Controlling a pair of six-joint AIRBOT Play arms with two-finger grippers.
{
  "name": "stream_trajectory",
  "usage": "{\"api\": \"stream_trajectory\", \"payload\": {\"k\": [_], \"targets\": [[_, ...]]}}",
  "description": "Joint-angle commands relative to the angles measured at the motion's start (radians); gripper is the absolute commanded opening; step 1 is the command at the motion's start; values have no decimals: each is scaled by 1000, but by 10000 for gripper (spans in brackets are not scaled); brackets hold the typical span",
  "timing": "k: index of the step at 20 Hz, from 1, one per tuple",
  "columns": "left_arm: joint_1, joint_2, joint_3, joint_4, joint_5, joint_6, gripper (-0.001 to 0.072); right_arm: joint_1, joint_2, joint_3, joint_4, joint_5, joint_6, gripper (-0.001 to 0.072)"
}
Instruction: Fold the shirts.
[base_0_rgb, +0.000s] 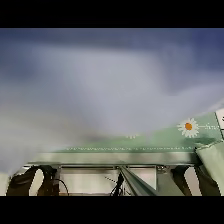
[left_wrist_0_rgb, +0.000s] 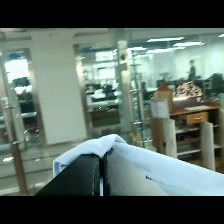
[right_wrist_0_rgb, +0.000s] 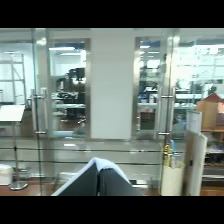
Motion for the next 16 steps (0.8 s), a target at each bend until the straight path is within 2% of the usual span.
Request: {"api": "stream_trajectory", "payload": {"k": [1, 5, 6, 8, 10, 13, 16], "targets": [[1, 18, 54, 148, -208, -82, 15, -1, 39, 74, -129, 109, 102, 20], [3, 0, 52, 209, -470, -120, 15, 0, 2, 74, -171, 359, 77, 19], [10, -14, 48, 222, -530, -149, 15, 0, -32, 74, -177, 448, 72, 19], [32, -53, 7, 220, -697, -149, 15, 0, -132, 73, -145, 674, 72, 19], [48, -87, -97, 211, -799, -149, 15, 0, -237, 60, -106, 791, 73, 18], [46, -111, -349, 170, -722, -148, 15, 0, -352, -31, -134, 789, 71, 18], [46, -183, -575, 84, -540, -123, 15, 72, -481, -68, -242, 769, 68, 19]]}}
